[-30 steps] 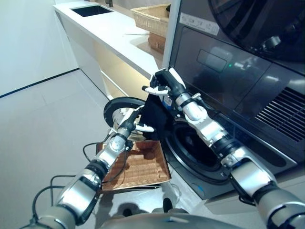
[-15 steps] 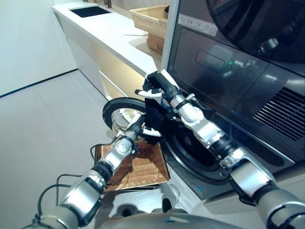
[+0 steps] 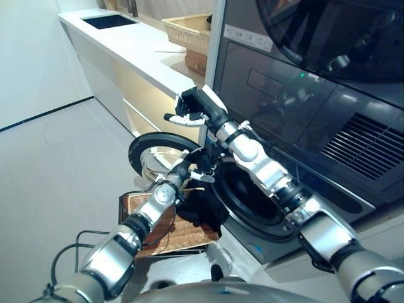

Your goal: Pick up the clothes and place them into the washing machine

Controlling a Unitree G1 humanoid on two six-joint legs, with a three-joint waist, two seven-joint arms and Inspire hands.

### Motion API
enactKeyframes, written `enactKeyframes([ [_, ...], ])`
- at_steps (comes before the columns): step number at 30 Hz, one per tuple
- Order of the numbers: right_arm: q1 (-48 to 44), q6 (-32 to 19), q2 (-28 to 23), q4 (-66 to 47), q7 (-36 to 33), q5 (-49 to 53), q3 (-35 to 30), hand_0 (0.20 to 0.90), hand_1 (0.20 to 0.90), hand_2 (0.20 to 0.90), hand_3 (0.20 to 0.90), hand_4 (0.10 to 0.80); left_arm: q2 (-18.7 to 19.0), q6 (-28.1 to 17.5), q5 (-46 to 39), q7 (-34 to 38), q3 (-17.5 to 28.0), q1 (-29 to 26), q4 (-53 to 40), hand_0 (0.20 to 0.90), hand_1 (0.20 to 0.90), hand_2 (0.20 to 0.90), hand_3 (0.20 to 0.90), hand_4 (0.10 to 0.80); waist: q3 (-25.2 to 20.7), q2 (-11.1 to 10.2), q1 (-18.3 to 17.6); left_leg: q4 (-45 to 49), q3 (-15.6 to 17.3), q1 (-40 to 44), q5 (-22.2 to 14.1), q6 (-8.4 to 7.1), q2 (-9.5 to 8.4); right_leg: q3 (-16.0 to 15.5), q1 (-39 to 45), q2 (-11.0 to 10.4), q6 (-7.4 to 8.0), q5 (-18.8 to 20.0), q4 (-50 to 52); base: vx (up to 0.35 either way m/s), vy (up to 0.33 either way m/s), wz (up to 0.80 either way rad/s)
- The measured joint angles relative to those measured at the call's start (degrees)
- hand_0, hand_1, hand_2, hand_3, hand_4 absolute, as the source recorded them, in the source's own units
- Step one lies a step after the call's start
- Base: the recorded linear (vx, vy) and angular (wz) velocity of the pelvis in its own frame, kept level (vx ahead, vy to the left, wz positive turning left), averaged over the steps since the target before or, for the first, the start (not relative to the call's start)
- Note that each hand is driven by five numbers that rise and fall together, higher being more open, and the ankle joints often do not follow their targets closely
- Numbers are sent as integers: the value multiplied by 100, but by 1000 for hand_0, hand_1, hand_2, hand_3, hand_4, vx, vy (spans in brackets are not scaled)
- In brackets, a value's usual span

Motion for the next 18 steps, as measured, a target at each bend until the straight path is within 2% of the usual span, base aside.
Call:
enactKeyframes([
  [3, 0, 0, 0, 0, 0, 0, 1, 200, 200, 200, 200, 300, 0, 0, -7, 0, 0, 0, 0, 900, 900, 900, 900, 800, -2, 1, 1, 0, 0, 0, 0, 1, 2, 0, 0, 3, -35, 17, 0, 0, 0, 0],
  [4, 0, 0, 1, 0, 0, 0, 3, 200, 200, 200, 200, 300, 0, 0, -15, 0, 0, 0, 0, 200, 200, 200, 200, 300, -3, 2, 1, 1, -1, 0, -1, 0, 3, 0, 0, 5, -38, 17, 0, 0, 0, 0],
  [7, 0, 0, 0, 0, -1, 0, 3, 200, 200, 200, 200, 300, 13, 0, -54, 7, 0, 0, 0, 200, 200, 200, 200, 300, -4, 3, 1, 1, -1, 0, -1, 0, 5, 0, 0, 9, -40, 18, 0, 0, 0, 0],
  [8, 0, 0, -1, 0, -1, 0, 3, 200, 200, 200, 200, 300, 21, 0, -56, 7, 1, 0, 0, 376, 376, 376, 376, 425, -5, 4, 1, 1, -1, -1, -1, 0, 6, 0, 0, 10, -40, 18, 0, 0, 0, 0],
  [10, 0, 0, -1, 0, -1, 0, 3, 200, 200, 200, 200, 300, 4, 0, -82, 11, 2, 0, 0, 900, 900, 900, 900, 800, -6, 5, 2, 1, -2, -1, -3, -3, 7, 0, 0, 10, -40, 18, 0, 0, 0, 0],
  [13, 3, 0, -7, 0, -2, 0, 2, 200, 200, 200, 200, 300, 5, 0, -87, 14, 2, 0, 1, 900, 900, 900, 900, 800, -7, 6, 0, 0, -4, -1, -5, -5, 8, -1, 0, 10, -41, 17, 0, 0, 0, 0],
  [14, 10, -1, -8, -1, -4, -2, 1, 593, 593, 593, 593, 580, 17, 0, -87, 14, 7, 1, 1, 900, 900, 900, 900, 800, -8, 9, 1, 0, -4, -1, -5, -5, 8, 0, 0, 10, -43, 15, 0, 0, 0, 0],
  [15, 29, -3, -5, -1, -8, -4, -5, 900, 900, 900, 900, 800, 26, 0, -86, 15, 9, 1, 4, 900, 900, 900, 900, 800, -11, 14, 2, 0, -4, -1, -5, -5, 8, 0, 0, 10, -43, 15, 0, 0, 0, 0],
  [18, 132, -4, 0, -5, -26, -76, -21, 900, 900, 900, 900, 800, 16, 0, -84, 21, 20, 2, 8, 900, 900, 900, 900, 800, -18, 25, 1, 0, -4, -3, -6, -6, 9, -1, -1, 10, -46, 12, 1, 0, 0, 0],
])
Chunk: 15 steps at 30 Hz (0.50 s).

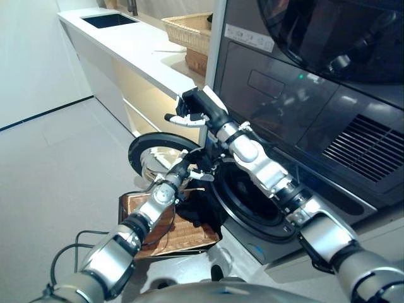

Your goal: Pick up the clothes and place them into the washing machine

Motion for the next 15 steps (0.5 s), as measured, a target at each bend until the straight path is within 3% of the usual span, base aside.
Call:
enactKeyframes([
  [6, 745, 70, -89, 54, -108, -1204, -332, 900, 900, 900, 900, 800, 185, 7, 172, 12, 223, 302, 59, 900, 900, 900, 900, 800, -43, 66, 7, -4, -3, -8, -13, -5, 7, -1, -6, 3, -8, -9, 0, 0, 0, 0],
  [13, 1902, 506, -390, 1128, -533, -2994, -1095, 900, 900, 900, 900, 800, 454, 49, 478, -30, 1133, 1706, 402, 900, 900, 900, 900, 800, -146, 226, 28, -30, -14, -19, -77, -17, 24, -10, -8, 13, 11, -96, -13, 0, 0, 0],
  [15, 2038, 597, -557, 1222, -524, -3345, -1077, 900, 900, 900, 900, 800, 545, 131, 570, -34, 1213, 1950, 560, 900, 900, 900, 900, 800, -142, 257, 33, -30, -27, -56, -80, -15, 20, -14, -25, 8, 11, -94, -38, 8, 3, 3],
])
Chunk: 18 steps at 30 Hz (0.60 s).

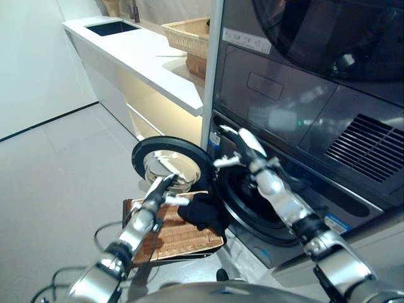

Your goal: Pick up the clothes and place them into the washing machine

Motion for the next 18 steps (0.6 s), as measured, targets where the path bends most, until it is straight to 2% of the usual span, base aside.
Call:
enactKeyframes([
  [6, -14, 5, 19, 790, -115, -1144, 265, 900, 900, 900, 900, 800, 11, -28, 110, 11, 380, 581, 194, 900, 900, 900, 900, 800, -11, 24, 270, -1, -131, -76, 3, -1, -13, -129, -9, -23, -20, 2, -5, -8, 7, 11],
  [11, -6, 6, 74, 918, -91, -1422, 513, 900, 900, 900, 900, 800, 23, -82, 100, 128, 873, 745, 440, 900, 900, 900, 900, 800, -12, 64, 385, 2, -294, -254, 50, -5, -16, -289, -106, -35, -26, -5, -5, -25, 0, 18],
  [18, -74, -3, 139, 1272, -86, -1594, 744, 900, 900, 900, 900, 800, 20, -138, -1, 316, 909, 753, 344, 900, 900, 900, 900, 800, 142, 112, 498, 30, -564, -490, 158, 28, -30, -567, -193, -62, -39, -18, -3, -60, 2, 22],
])
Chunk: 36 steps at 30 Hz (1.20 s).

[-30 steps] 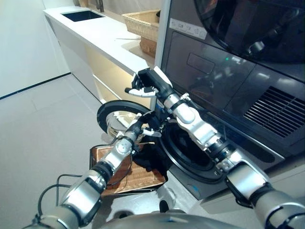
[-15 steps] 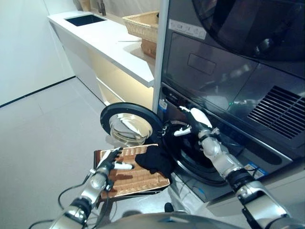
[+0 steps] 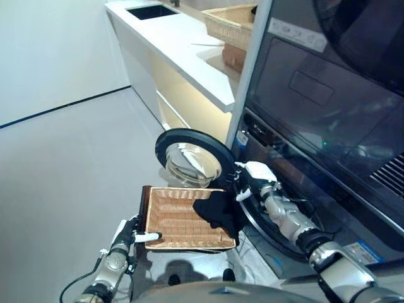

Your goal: Pick up the clothes and place them into the washing machine

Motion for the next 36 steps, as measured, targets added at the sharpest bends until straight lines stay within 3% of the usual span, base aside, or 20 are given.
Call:
enactKeyframes([
  [15, -355, 10, 256, 516, 7, -15, 401, 900, 900, 900, 900, 800, -12, -26, -30, 257, -68, -505, -420, 900, 900, 900, 900, 800, 911, 151, 135, 4, -370, -473, 185, -51, 1, -363, -306, -10, -26, 16, 46, -62, 2, 14],
  [24, -1023, 15, 429, 787, 91, -169, 841, 900, 900, 900, 900, 800, -1, -37, -196, 423, -70, -919, -740, 900, 900, 900, 900, 800, 1339, 241, 142, 14, -418, -731, 246, -56, -7, -417, -531, -16, -28, 17, 73, -59, 15, 5],
  [36, -2039, 42, 290, 1223, 117, -522, 1020, 900, 900, 900, 900, 800, 113, -185, -462, 608, -75, -1199, -1580, 900, 900, 900, 900, 800, 2073, 452, 432, 243, -599, -1498, 314, -93, -39, -545, -1231, -55, -44, 7, 348, -66, 15, 9],
])
